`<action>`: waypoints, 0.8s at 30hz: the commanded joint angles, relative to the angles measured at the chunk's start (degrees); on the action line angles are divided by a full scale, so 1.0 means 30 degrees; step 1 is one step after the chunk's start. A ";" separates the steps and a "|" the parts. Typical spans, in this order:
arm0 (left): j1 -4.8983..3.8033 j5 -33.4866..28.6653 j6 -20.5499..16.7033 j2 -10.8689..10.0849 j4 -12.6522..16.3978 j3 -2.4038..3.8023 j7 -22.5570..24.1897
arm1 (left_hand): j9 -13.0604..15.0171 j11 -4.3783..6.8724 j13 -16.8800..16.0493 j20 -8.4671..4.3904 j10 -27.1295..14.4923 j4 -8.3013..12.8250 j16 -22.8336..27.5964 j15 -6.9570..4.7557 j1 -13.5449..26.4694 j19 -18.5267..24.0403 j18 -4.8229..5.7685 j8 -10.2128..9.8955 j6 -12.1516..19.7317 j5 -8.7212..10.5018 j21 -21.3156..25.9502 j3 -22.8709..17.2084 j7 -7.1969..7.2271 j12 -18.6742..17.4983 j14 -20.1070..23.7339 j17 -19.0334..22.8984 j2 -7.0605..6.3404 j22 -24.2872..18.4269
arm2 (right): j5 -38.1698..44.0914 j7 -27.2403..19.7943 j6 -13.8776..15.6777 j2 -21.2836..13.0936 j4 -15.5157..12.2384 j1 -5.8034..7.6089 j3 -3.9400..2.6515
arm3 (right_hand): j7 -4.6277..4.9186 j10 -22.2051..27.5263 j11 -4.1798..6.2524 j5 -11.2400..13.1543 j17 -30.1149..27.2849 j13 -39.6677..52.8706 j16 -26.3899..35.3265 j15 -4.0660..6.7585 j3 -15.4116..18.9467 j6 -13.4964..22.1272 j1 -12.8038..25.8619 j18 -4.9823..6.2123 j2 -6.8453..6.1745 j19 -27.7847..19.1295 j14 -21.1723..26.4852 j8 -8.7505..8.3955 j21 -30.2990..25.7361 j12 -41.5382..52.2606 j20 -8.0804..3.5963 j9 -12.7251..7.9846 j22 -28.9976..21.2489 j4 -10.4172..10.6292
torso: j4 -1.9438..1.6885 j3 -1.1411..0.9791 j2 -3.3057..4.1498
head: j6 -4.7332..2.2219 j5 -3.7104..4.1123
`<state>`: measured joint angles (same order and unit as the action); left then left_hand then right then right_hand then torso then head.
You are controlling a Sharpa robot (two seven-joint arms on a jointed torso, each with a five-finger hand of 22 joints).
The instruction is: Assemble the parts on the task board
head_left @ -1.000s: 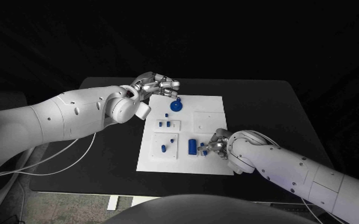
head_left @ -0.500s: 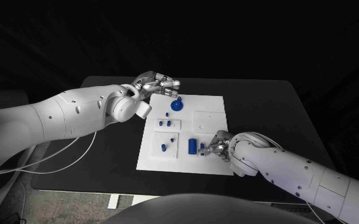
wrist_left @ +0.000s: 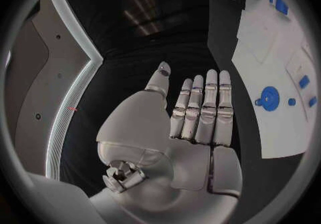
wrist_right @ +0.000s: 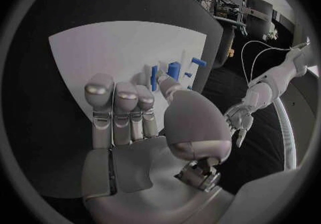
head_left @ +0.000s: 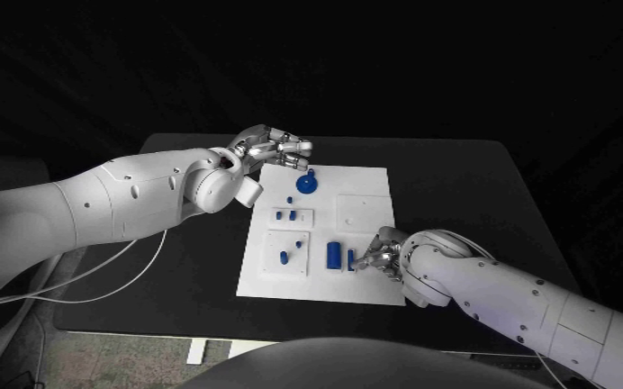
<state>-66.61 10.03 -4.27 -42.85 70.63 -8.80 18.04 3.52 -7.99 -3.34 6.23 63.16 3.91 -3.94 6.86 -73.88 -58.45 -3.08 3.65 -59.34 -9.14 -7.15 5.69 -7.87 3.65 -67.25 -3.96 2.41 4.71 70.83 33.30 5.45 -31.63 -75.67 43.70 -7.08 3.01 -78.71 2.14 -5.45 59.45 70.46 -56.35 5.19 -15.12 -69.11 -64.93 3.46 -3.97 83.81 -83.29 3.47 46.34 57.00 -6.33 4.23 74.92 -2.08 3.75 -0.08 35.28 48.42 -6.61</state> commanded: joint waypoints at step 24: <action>-0.0013 -0.3046 -0.1095 0.0528 -0.2103 0.0013 0.1970 | 0.0007 0.0145 -0.0015 0.0155 0.0289 0.0064 0.0127 0.0160 -0.0282 0.0704 0.0332 0.0006 -0.0146 -0.0267 0.0517 -0.0095 0.0101 -0.0075 0.0798 0.0040 0.0260 -0.0173 | -0.6445 -0.9823 -0.0697 -0.0624 0.2720 0.0875 -0.3454 | 0.0342 0.2017 -0.0198 -0.2392 -0.2918 -0.4063 0.4303 -0.0070 0.1609 0.1103 -0.1149 0.0369 0.0829 -0.0497 0.0611 0.0040 -0.8654 -0.5412 0.0051 -0.0064 -0.1163 -0.1436 | 0.0313 -0.0095 -0.0638 | -0.2166 0.0431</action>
<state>-66.58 5.81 -6.72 -41.53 64.85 -8.83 21.06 3.52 -7.47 -3.34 6.64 63.67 3.82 -3.94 7.33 -74.41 -56.56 -3.08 3.65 -59.55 -9.70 -5.78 5.46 -7.66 3.65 -65.10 -3.92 2.94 4.27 59.87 15.02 4.48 -33.74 -68.86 46.01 -17.32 4.04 -72.93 1.53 -12.55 50.95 58.93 -43.84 5.10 -10.03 -66.02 -68.14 3.47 -1.71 82.58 -81.31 3.51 21.24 41.56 -6.10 4.13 71.77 -5.83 4.28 -0.34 34.10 42.93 -5.57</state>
